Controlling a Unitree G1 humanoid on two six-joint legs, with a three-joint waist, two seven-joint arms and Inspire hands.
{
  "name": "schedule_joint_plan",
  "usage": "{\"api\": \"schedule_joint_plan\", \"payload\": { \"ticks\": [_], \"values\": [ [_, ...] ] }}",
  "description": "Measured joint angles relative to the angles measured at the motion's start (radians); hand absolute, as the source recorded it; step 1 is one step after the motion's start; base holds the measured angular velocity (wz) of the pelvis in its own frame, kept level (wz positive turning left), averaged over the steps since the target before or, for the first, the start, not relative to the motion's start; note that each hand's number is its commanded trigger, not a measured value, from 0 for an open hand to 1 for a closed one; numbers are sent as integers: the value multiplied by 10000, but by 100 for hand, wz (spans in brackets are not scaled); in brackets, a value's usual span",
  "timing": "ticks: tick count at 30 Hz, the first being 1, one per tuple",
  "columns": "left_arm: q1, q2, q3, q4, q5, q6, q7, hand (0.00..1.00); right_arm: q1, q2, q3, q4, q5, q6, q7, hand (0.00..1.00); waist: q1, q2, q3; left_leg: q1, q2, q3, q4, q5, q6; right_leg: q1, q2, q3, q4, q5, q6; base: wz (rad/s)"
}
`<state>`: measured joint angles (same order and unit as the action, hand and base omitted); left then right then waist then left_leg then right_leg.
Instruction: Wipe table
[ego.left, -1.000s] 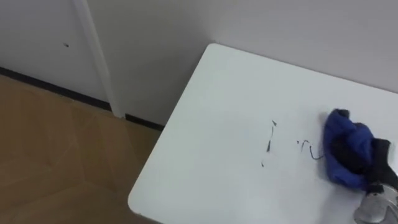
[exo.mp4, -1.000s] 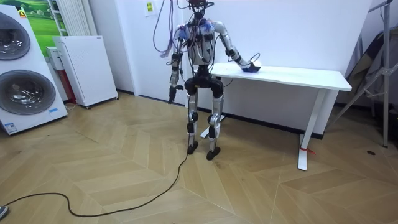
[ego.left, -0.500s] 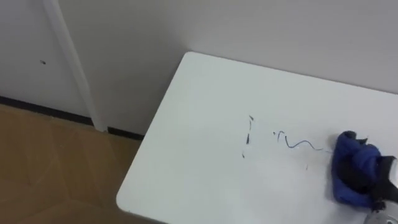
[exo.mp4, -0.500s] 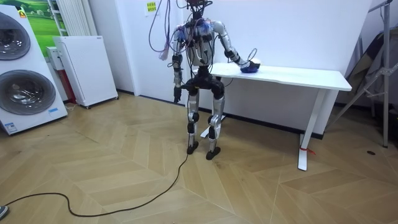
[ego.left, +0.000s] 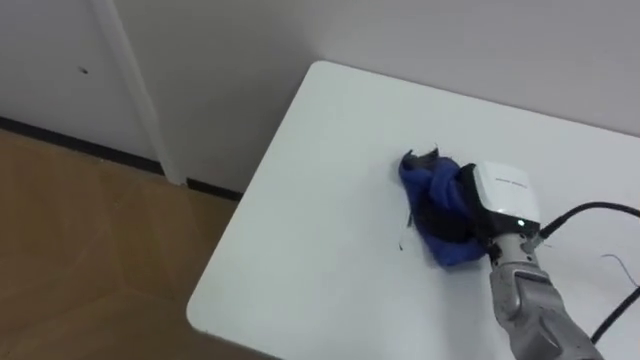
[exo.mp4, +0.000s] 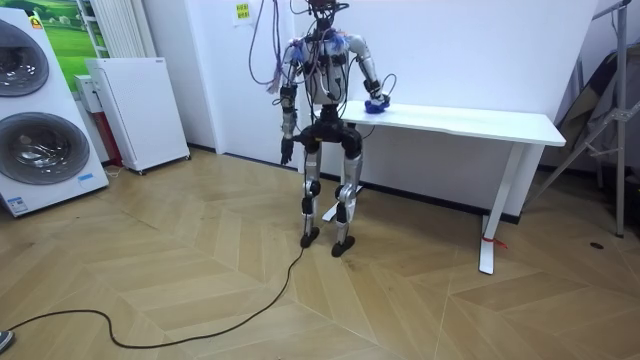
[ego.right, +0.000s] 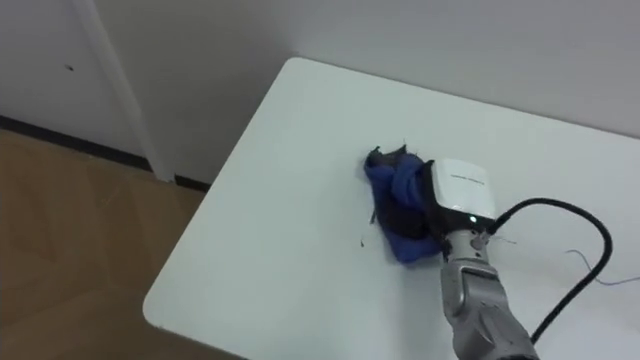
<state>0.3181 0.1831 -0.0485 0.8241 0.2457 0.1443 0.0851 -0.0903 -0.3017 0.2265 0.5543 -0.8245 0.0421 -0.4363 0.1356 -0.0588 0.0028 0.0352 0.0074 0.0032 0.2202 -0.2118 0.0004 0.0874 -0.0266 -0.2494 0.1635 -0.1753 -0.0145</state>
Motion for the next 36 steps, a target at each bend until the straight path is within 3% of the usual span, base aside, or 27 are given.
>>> {"api": "schedule_joint_plan", "payload": {
  "ticks": [3,4,7,12,15,17,19,22,24,25,29,32,36],
  "values": [
    [22,24,319,85,23,-70,0,0,573,6,-658,571,480,-622,-699,100,-197,-42,-50,165,-95,20,-7,-25,67,338,-91,-51,-128,-49,96,37],
    [67,78,492,84,25,-73,2,0,927,-3,-1010,643,794,-741,-879,100,-307,-103,-94,181,-144,30,-15,-26,118,455,-147,-27,-127,-103,184,49],
    [113,105,903,114,37,-136,-1,0,1373,-11,-1841,1228,1701,-1004,-1217,100,-313,-120,-107,330,-196,8,-53,-74,214,709,-195,-17,-135,-106,204,21],
    [253,34,1096,117,313,-156,-7,0,1468,9,-2185,1645,1933,-1027,-1345,100,-243,-65,-133,433,-209,-44,10,-144,320,864,-253,8,-112,-96,304,-3],
    [233,-1,875,184,304,-115,111,0,1144,293,-1985,1357,1928,-454,-1293,100,-79,-45,-138,469,-207,137,11,-145,319,854,-216,34,-104,-78,333,-20],
    [215,-133,658,211,306,30,205,0,946,557,-1778,1032,1888,13,-1192,100,38,48,-145,475,-180,213,18,-155,302,787,-181,60,-102,-71,322,-45],
    [22,-299,291,329,290,103,207,0,784,709,-946,154,1384,589,-716,100,181,250,-104,484,-124,207,-7,-155,301,641,-99,89,-85,14,225,-45],
    [-252,-302,25,396,198,129,208,0,306,954,279,-504,896,864,-41,100,403,257,-85,441,-14,285,-175,-79,199,407,4,66,-46,85,108,-29],
    [-391,-342,-157,346,201,128,202,0,-136,1085,792,-574,730,853,356,100,451,257,-28,382,8,303,-234,-24,150,316,30,66,-42,97,87,-1],
    [-449,-351,-293,320,238,128,189,0,-368,1090,1000,-575,717,814,555,100,506,261,29,358,14,289,-238,-10,148,298,35,43,-47,97,86,8],
    [-200,-350,-322,209,283,211,183,0,-371,1073,849,-527,736,471,560,100,540,193,53,254,-1,246,-239,-6,145,216,22,3,-92,96,87,6],
    [126,-308,-202,202,256,295,174,0,243,1027,573,-490,903,-118,149,100,292,97,13,263,-54,176,-225,-15,161,245,-32,-20,-126,86,103,18],
    [271,-238,538,230,318,278,176,0,1288,874,-287,-365,1203,-943,-651,100,-194,20,-48,367,-123,197,-243,-5,226,469,-134,0,-129,65,139,40]
  ]
}}
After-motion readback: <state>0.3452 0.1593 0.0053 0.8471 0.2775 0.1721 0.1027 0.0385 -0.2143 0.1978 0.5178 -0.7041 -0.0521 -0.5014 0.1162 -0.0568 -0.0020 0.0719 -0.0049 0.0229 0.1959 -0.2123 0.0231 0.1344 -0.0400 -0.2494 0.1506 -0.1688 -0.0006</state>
